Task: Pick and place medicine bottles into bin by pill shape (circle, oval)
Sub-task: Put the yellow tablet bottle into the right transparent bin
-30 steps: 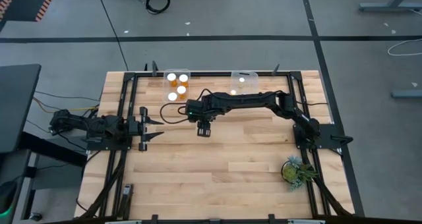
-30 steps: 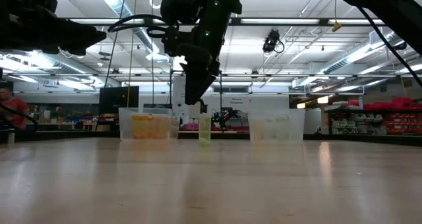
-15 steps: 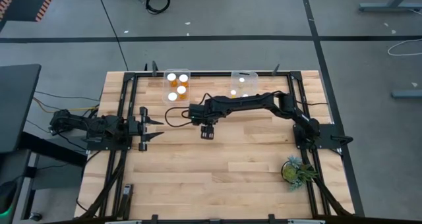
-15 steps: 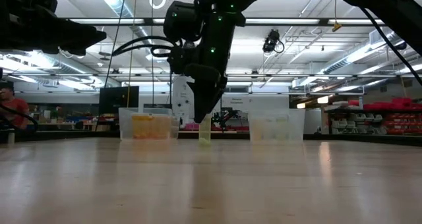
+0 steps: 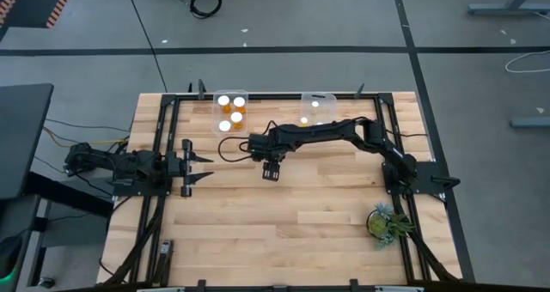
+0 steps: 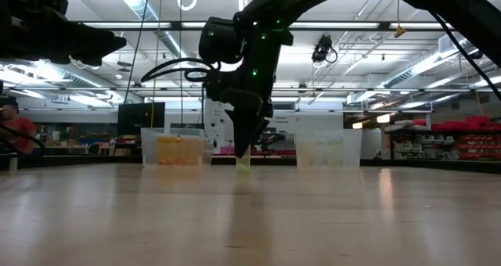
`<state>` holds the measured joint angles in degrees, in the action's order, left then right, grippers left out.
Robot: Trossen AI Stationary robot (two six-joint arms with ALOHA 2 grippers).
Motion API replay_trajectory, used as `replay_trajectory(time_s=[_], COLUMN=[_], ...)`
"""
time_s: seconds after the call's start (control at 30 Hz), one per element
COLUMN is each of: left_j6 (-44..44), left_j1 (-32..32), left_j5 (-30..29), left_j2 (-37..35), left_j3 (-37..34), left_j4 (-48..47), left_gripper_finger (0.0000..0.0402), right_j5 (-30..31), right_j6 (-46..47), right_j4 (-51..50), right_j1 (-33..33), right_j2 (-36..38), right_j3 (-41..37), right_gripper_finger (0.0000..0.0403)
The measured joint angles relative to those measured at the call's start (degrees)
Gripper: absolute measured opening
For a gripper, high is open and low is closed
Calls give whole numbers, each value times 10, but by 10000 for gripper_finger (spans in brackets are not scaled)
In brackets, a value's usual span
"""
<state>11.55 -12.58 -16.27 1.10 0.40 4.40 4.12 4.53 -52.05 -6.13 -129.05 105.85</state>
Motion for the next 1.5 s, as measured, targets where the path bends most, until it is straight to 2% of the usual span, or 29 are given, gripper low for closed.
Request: replay_trajectory(time_s=[0.33, 0.47, 0.7, 1.0, 1.5], left_j6=[0, 0, 0, 0, 0], left_j1=[0, 0, 0, 0, 0], left_j5=[0, 0, 0, 0, 0], left_j2=[0, 0, 0, 0, 0], left_j3=[0, 0, 0, 0, 0], left_j4=[0, 0, 0, 0, 0], left_gripper_finger=[172, 172, 172, 172, 172], right_j5=[0, -1, -3, -1, 38], right_j6=[4, 4, 2, 9, 21], right_j4=[-1, -1, -16, -30, -51], right_j1=[0, 0, 0, -9, -18], right_j2=[1, 1, 1, 29, 121], right_j3=[4, 4, 4, 5, 5], right_gripper_finger=[138, 118, 128, 122, 123])
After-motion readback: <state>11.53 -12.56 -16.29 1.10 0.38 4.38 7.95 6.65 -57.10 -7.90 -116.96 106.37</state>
